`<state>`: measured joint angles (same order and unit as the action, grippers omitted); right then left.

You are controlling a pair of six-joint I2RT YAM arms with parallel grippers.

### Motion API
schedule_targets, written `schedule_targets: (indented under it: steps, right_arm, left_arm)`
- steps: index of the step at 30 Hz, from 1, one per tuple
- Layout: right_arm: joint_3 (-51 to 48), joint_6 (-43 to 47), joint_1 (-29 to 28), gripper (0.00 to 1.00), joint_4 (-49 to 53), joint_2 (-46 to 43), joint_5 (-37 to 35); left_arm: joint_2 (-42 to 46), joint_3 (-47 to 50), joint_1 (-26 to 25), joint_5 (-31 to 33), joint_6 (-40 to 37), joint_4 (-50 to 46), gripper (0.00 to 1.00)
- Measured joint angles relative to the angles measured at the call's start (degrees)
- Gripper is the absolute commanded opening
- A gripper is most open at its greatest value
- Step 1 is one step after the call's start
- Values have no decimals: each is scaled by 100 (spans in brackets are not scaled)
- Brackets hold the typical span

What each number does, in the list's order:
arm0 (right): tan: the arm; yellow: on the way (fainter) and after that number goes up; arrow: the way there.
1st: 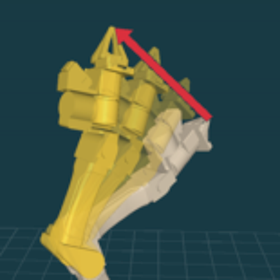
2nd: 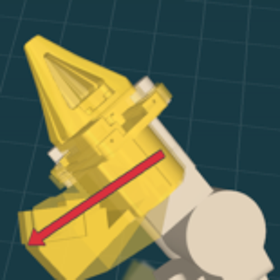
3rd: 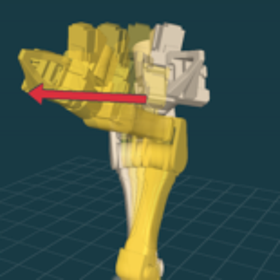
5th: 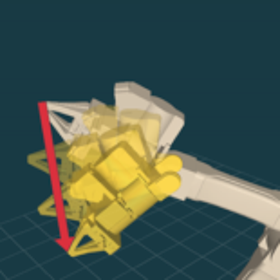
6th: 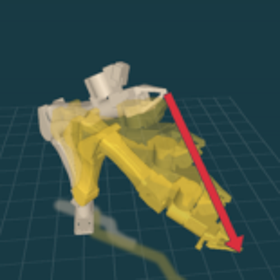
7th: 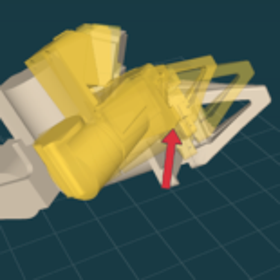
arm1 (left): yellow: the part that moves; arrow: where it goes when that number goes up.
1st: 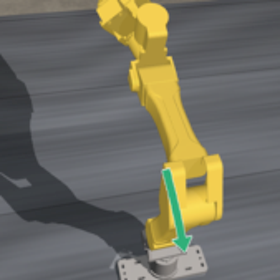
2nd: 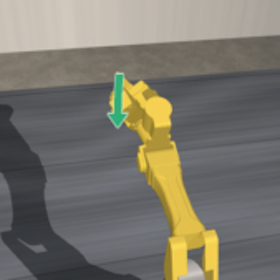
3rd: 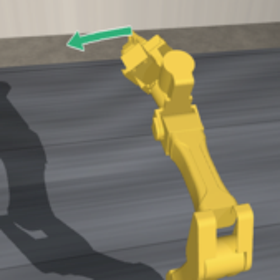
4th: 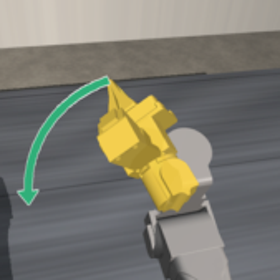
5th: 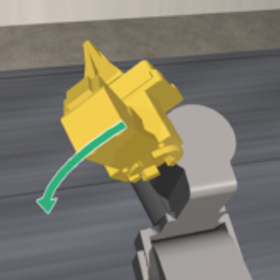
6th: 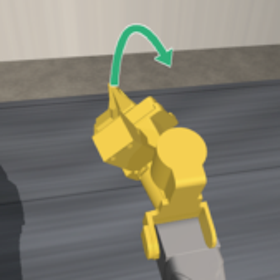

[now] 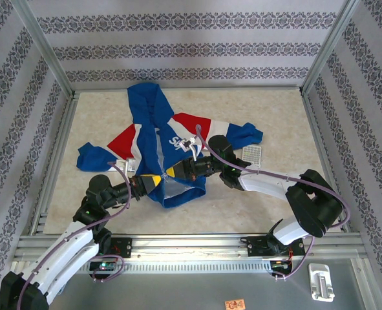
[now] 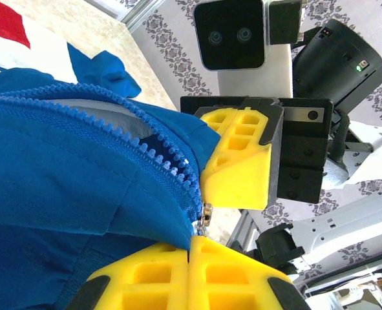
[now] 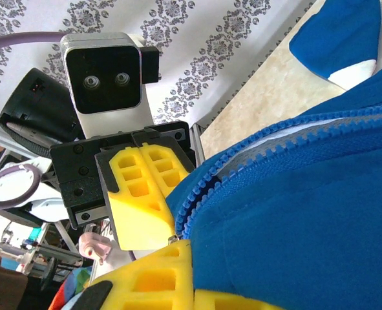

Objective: Zip up the jacket

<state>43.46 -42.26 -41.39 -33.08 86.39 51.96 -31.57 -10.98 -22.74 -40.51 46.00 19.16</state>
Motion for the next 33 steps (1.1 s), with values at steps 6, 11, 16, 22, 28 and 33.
schedule_targets:
  steps: [6,11,16,22,28,33]
  right_arm:
    - [0,-7,-2,0,81,42,-9]
    - [0,-11,-42,0,155,85,-31]
    - [0,-11,-87,0,205,90,-59]
    - [-2,-9,-140,0,328,90,-160]
    - [-149,-31,-223,0,393,90,-286]
    - [-273,-142,-304,0,363,205,-461]
  left_arm:
    - [-232,-11,0,-131,-85,-105,0]
    - [-247,-15,0,-245,-101,-234,0]
    - [-245,-15,0,-334,-98,-334,0]
    - [-175,-20,-2,-389,-133,-566,0]
    - [-114,-20,-168,-299,-299,-977,0]
    - [-101,-17,-317,-120,-428,-1276,0]
